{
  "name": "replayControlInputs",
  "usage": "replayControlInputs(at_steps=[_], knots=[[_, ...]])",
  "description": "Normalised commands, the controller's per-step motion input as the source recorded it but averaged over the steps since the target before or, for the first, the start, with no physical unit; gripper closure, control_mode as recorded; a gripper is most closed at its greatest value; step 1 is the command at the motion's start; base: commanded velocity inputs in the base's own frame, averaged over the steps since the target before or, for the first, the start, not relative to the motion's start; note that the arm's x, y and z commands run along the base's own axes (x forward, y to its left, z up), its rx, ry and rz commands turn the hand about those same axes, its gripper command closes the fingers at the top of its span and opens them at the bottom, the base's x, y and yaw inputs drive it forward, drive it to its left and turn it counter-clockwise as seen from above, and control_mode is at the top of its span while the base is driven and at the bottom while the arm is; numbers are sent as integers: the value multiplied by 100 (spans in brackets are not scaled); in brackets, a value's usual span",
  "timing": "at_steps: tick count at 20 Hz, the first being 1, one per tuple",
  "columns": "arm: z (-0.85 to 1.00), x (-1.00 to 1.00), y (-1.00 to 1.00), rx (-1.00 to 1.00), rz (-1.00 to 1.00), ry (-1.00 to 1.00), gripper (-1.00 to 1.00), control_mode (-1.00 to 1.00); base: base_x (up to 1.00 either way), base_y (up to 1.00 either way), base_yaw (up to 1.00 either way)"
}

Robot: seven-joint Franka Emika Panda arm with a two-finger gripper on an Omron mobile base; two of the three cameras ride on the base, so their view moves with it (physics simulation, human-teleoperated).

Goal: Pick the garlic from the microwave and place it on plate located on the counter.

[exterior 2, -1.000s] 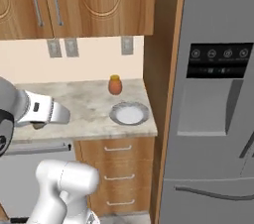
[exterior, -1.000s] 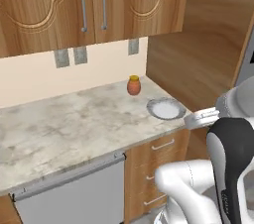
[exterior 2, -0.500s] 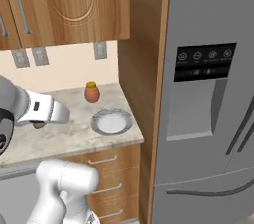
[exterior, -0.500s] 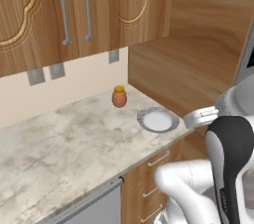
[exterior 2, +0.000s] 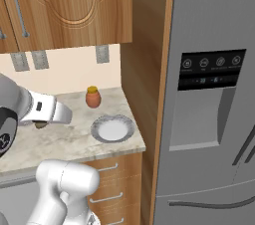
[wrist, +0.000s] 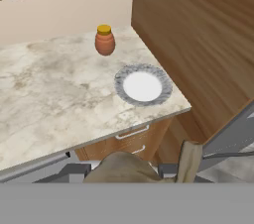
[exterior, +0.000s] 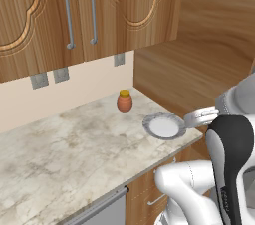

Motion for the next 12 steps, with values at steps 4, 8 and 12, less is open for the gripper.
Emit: replayControlInputs(at_steps=[4,8,12], knots=[[-47,94,-47,7,0,10,100,-100,0,0,0],[-67,95,-21,1,0,15,100,-100,0,0,0],[-68,80,3,0,0,15,100,-100,0,0,0]])
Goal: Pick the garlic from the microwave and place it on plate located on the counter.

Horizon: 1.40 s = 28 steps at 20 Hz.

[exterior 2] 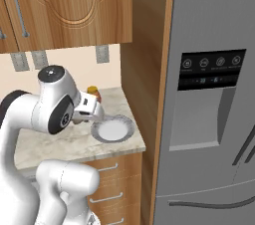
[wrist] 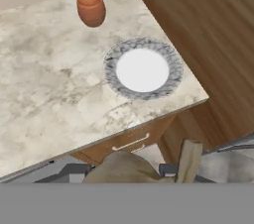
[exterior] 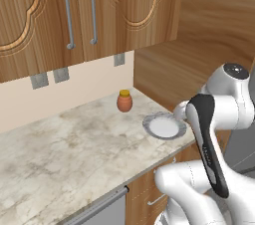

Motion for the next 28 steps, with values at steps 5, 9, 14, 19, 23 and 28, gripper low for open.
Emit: replayControlInputs(at_steps=[5,9,14,19,23,28], knots=[[-56,77,1,0,0,15,100,-100,0,0,0],[-46,64,9,0,0,18,100,-100,0,0,0],[-29,56,4,0,0,14,100,-100,0,0,0],[-54,68,0,0,0,7,100,-100,0,0,0],[-84,66,0,0,0,0,100,-100,0,0,0],[-50,60,-6,1,0,0,100,-100,0,0,0]])
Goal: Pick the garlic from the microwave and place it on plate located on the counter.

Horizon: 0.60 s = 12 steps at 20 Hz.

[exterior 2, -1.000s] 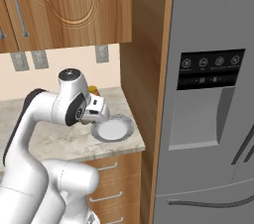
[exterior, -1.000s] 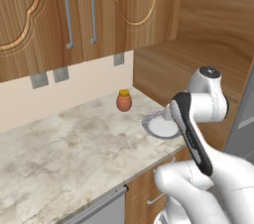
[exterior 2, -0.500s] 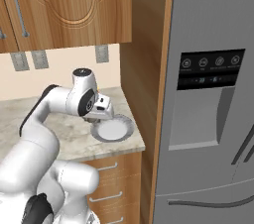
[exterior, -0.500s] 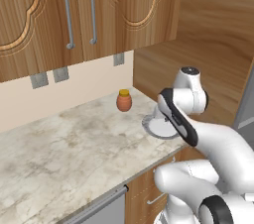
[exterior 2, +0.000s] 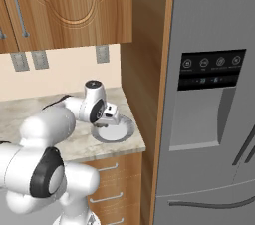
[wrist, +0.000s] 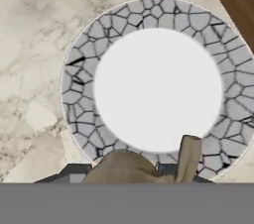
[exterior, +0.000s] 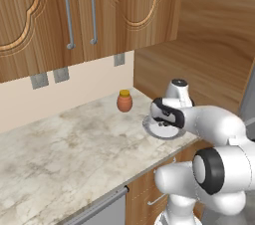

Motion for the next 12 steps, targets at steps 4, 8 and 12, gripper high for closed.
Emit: replayControlInputs(at_steps=[4,8,12], knots=[[-24,41,0,0,0,4,100,-100,0,0,0],[-20,32,0,0,0,5,100,-100,0,0,0],[-27,33,0,0,0,2,100,-100,0,0,0]])
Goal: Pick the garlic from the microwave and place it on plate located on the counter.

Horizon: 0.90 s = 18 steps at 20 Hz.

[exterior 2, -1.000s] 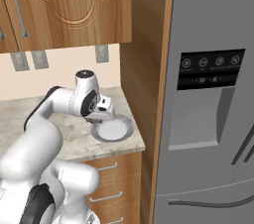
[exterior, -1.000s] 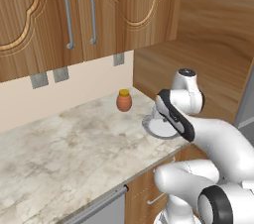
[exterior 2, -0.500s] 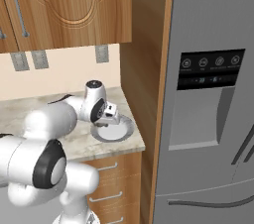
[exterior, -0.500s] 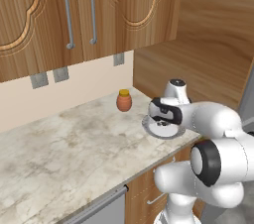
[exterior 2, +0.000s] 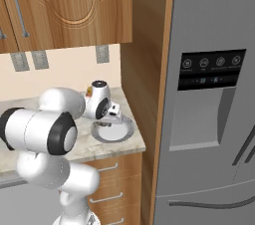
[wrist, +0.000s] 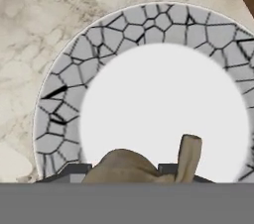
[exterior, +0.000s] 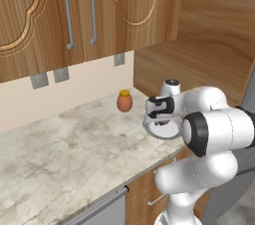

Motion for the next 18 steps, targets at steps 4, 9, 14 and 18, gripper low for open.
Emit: replayControlInputs(at_steps=[4,9,14,18], knots=[[-49,22,-2,1,0,0,100,-100,0,0,0],[-44,18,-9,3,0,0,100,-100,0,0,0],[-6,9,0,0,0,0,-100,-100,0,0,0],[17,0,8,0,-1,0,-100,-100,0,0,0]])
